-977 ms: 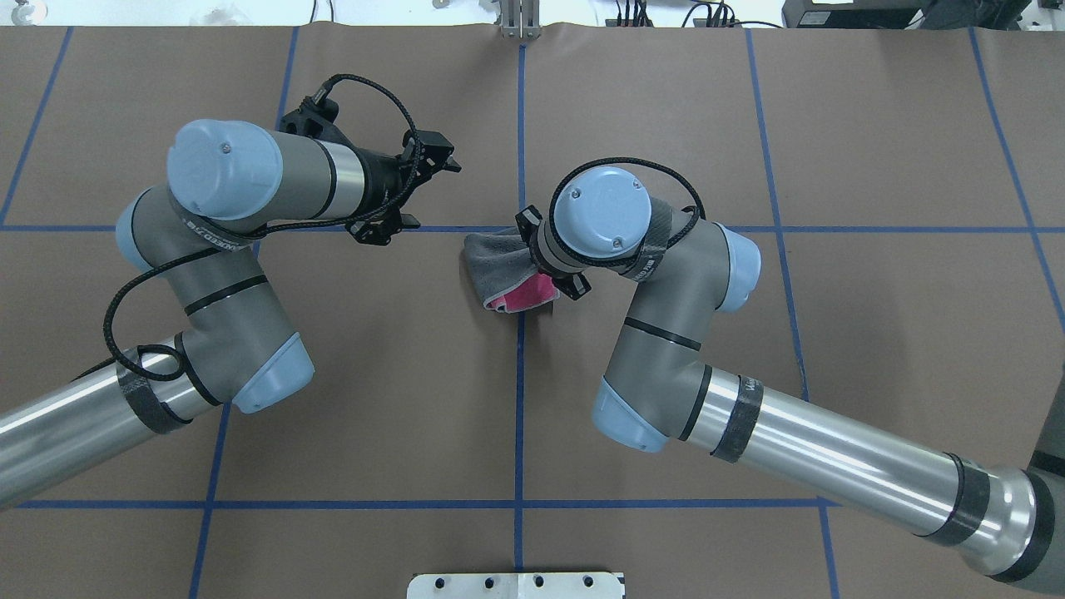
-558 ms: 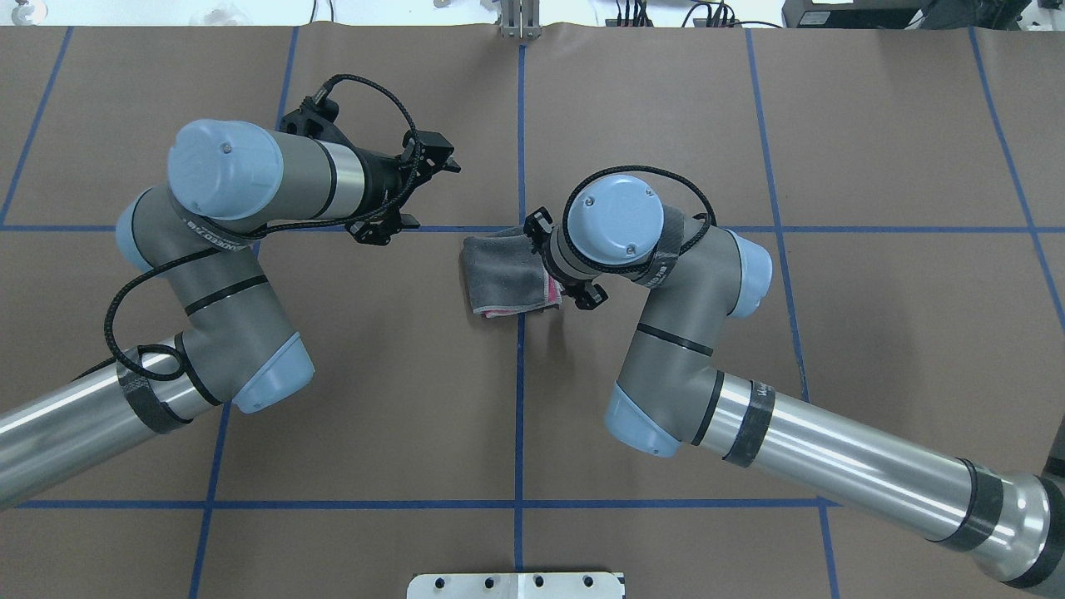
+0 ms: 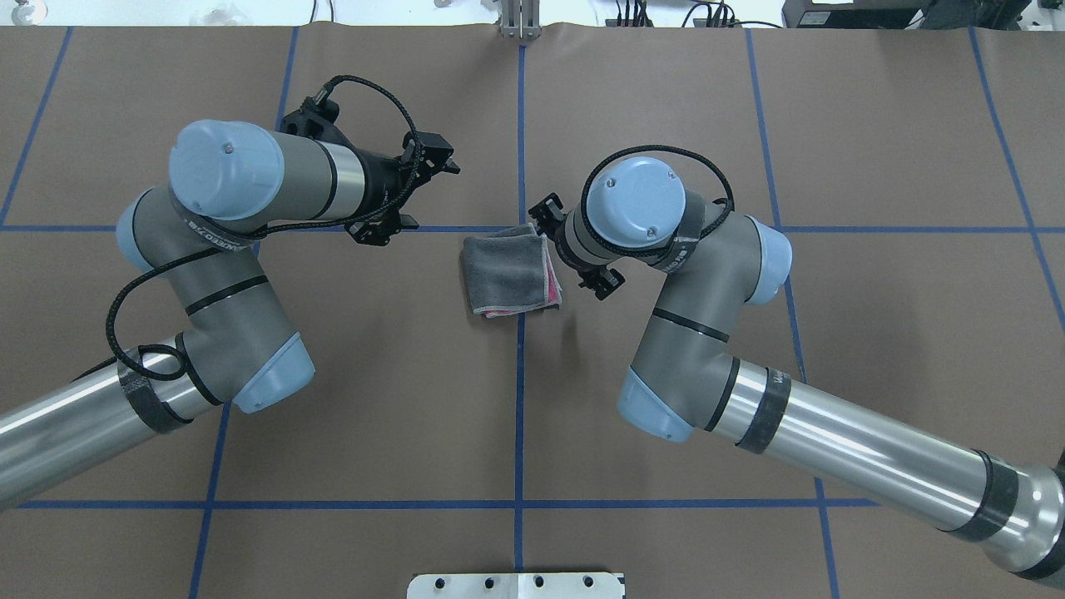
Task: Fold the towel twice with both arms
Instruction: 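Release the towel and raise the right gripper away from it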
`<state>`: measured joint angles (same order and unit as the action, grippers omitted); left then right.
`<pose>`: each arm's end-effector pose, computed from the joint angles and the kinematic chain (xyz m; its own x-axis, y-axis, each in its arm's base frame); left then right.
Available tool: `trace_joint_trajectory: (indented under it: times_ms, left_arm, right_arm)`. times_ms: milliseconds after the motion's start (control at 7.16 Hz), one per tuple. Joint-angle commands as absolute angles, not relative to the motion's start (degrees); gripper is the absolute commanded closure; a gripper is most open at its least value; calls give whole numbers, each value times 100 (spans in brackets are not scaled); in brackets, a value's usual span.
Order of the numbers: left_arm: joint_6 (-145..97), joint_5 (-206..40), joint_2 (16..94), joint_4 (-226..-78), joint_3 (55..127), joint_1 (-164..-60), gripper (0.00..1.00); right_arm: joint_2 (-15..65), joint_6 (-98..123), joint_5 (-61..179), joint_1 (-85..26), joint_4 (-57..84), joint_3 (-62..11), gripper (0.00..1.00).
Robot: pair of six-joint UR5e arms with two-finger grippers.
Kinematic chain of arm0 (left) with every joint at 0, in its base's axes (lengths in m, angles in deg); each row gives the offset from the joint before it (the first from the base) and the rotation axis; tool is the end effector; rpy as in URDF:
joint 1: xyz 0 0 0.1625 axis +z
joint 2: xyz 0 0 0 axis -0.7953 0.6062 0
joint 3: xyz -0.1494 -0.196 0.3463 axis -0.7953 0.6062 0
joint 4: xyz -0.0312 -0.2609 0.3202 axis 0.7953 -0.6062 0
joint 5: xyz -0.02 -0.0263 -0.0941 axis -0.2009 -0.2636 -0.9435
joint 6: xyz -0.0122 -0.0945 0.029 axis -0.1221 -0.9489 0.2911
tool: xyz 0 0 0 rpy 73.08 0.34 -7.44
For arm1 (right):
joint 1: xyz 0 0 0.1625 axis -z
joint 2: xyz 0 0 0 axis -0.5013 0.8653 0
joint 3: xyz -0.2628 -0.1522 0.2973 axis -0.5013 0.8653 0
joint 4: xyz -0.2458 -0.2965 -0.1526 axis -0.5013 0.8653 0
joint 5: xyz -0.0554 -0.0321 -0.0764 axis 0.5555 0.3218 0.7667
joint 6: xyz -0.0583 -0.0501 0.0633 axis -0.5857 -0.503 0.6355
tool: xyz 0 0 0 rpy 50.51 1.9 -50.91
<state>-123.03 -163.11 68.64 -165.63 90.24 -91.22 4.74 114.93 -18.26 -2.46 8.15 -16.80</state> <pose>0.4619 -0.5127 0.2323 0.0136 -0.5171 -0.8558 0.5069 0.7413 -0.4399 -0.5594 -0.4944 0.2363 0.2326 0.7187 0.6553 -0.5997 0.6364 -0.4851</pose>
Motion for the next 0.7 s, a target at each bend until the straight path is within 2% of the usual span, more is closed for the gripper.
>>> trace_joint_trajectory:
  times_ms: [0,140,558]
  left_arm:
    - [-12309,-16305,7283,-16563,8601,-9101,0]
    - [-12326,-16305,7696,-16624,8101,-9083,0]
    - [-12309,-15895,7780,-17183,7598,-8585,0]
  right_arm:
    - [158,11409,-2086,-619,808,-1234,0]
    - [218,11052,-2741,-1091,808,-1216,0]
    - [665,9901,-3693,-2077,808,-1163,0]
